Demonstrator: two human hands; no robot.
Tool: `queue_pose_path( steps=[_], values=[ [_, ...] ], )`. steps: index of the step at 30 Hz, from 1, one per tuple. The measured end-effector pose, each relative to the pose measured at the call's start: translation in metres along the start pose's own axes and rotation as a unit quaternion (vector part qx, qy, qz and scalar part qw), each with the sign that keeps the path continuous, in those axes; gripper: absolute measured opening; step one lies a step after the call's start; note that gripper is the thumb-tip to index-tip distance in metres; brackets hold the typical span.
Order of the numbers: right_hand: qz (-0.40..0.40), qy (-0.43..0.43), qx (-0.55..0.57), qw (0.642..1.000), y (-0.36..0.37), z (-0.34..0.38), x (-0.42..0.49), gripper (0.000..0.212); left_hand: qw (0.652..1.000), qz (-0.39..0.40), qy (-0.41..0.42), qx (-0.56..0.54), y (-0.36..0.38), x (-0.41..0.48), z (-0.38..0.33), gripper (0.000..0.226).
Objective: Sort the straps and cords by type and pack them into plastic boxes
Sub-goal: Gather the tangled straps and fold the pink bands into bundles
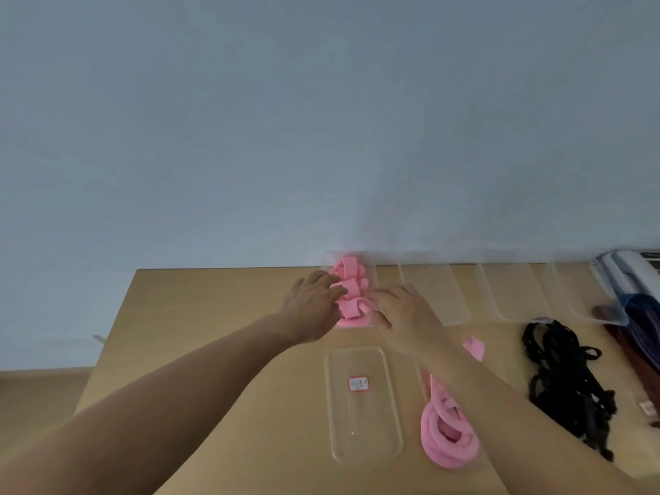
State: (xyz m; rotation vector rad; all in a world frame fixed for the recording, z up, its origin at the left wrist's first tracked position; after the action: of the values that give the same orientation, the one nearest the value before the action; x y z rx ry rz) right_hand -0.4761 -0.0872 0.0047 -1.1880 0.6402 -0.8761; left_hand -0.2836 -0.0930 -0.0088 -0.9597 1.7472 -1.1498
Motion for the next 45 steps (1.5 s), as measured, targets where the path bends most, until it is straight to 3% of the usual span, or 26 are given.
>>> queue_pose_path(
  steps=[2,6,11,15,18,23,25,28,33,37,41,45],
  values=[
    [-0.023,0.04,0.031,0.998,0.0,0.011,-0.015,0.025,0.998,-0.022,-0.01,-0.064,-0.002,-0.016,0.001,0.042],
    [0.073,0.135,0.065,0.986,0.023,0.028,-0.043,0.031,0.988,-0.013,-0.015,-0.15,0.014,-0.052,0.004,0.037],
    [0.134,0.261,0.083,0.952,0.059,0.047,-0.068,0.047,0.987,0.049,-0.016,-0.149,0.045,-0.078,0.007,0.038],
    [0.145,0.34,-0.011,0.929,0.082,0.057,-0.077,0.083,0.987,0.069,-0.018,-0.143,0.058,-0.085,0.01,0.039],
    [0.151,0.391,-0.06,0.906,0.091,0.064,-0.078,0.092,0.987,0.077,-0.018,-0.142,0.065,-0.088,0.013,0.039],
    [0.178,0.451,0.004,0.875,0.091,0.059,-0.077,0.108,0.986,0.083,-0.03,-0.144,0.068,-0.094,0.018,0.038],
    [0.157,0.453,0.008,0.877,0.088,0.06,-0.079,0.105,0.985,0.089,-0.036,-0.146,0.066,-0.096,0.02,0.039],
    [0.092,0.431,-0.003,0.898,0.085,0.065,-0.081,0.078,0.983,0.089,-0.046,-0.154,0.059,-0.096,0.023,0.04],
    [0.036,0.38,0.232,0.895,0.071,0.062,-0.078,0.028,0.967,0.118,-0.078,-0.21,0.046,-0.094,0.028,0.043],
    [-0.004,0.335,0.314,0.888,0.051,0.06,-0.061,0.027,0.943,0.128,-0.098,-0.293,0.037,-0.089,0.027,0.035],
    [-0.063,0.335,0.389,0.856,0.029,0.046,-0.029,0.03,0.911,0.069,-0.103,-0.392,0.013,-0.068,0.018,0.022],
    [-0.054,0.324,0.423,0.845,0.011,0.03,0.012,0.038,0.899,0.013,-0.143,-0.413,-0.008,-0.036,0.018,0.019]
  ],
)
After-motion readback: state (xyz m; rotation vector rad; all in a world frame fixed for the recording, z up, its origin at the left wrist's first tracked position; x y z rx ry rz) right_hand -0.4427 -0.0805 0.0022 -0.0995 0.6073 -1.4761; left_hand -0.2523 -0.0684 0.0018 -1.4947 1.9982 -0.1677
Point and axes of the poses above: each hand's wrist, its own x-axis towards the middle knuckle, its own y-axis out of the palm, z = x × y, the point moved 2 cm from there along x, towards the middle knuckle, and after that the axes turned 6 degrees about z, right-handed, at the moved point
